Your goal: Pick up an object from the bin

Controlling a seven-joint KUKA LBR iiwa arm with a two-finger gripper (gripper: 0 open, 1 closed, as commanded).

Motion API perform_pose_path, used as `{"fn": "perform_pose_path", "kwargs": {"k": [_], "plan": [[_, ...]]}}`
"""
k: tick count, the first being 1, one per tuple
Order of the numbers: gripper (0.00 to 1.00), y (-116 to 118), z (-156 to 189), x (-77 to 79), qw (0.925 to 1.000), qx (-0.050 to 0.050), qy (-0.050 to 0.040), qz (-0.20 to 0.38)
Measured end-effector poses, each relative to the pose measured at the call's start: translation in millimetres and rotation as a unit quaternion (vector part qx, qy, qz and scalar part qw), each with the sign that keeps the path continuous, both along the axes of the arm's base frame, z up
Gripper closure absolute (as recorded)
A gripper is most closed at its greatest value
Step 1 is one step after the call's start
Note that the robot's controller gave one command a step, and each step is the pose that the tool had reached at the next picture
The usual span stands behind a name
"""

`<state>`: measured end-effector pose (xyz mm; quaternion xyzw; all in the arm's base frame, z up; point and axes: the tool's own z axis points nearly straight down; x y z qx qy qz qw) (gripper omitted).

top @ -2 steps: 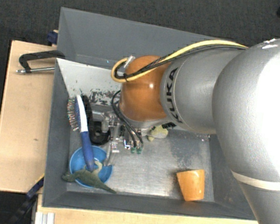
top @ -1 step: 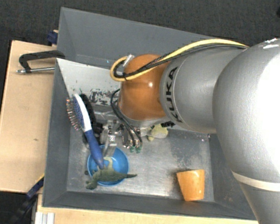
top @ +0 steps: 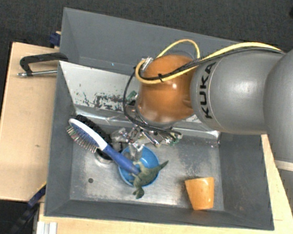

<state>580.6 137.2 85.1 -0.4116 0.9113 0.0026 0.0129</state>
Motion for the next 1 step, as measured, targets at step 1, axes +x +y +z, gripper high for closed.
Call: {"fn": "perform_pose_path", "kwargs": {"k": [1], "plan": [[1.00,-1.8,116.7,14.2,0.9998,-0.005,0.0044,-0.021]]}}
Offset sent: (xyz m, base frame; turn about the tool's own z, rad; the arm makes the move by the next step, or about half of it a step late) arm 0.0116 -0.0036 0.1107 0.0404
